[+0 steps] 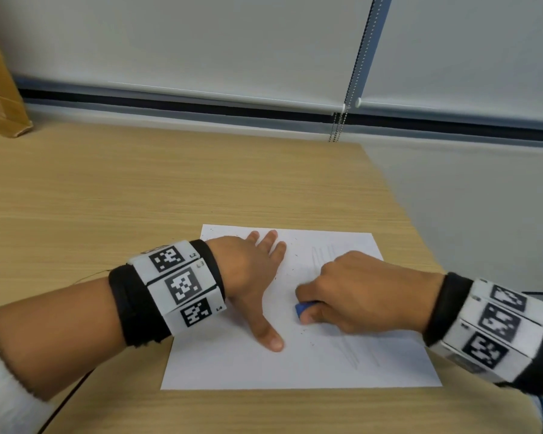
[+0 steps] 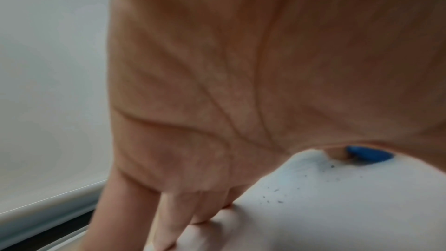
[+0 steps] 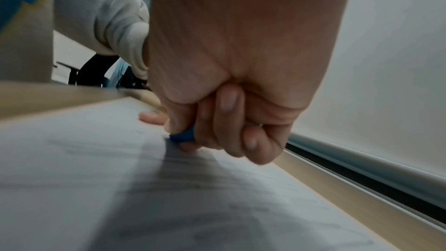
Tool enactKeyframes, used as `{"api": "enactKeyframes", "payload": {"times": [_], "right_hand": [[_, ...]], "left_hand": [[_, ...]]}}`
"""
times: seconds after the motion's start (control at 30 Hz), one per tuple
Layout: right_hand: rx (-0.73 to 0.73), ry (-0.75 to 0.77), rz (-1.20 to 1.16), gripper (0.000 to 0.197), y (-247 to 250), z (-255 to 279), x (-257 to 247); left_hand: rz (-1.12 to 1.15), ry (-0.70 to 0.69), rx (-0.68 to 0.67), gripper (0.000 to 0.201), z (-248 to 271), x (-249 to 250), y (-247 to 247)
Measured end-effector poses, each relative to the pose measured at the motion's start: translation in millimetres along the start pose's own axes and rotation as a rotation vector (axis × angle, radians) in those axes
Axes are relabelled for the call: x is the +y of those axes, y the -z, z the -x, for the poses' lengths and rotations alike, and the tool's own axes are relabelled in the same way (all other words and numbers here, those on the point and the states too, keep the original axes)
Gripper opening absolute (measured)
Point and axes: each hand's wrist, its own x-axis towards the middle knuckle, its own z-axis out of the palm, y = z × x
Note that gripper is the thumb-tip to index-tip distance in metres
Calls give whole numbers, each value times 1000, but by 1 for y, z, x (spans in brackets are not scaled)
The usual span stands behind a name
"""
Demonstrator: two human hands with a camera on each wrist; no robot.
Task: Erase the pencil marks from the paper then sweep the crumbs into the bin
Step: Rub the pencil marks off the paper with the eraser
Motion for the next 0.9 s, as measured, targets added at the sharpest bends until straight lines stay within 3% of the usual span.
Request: {"api": "enactKeyframes", "payload": {"times": [0.2, 0.53, 0.63, 0.77, 0.9], "right_hand": [[-156, 60, -81, 32, 1, 22, -11], [9, -332, -126, 40, 7, -52, 61], [7, -273, -142, 38, 4, -48, 59], [-153, -155, -156, 39, 7, -32, 48], [-25, -265, -154, 39, 10, -51, 62]], "left_hand": [[10, -5, -12, 148, 0, -1, 0], [-23, -4, -20, 144, 2, 3, 3], [-12, -8, -16, 144, 3, 2, 3], [-4, -14, -21, 146, 2, 3, 2], [-27, 3, -42, 146, 0, 6, 4]]}}
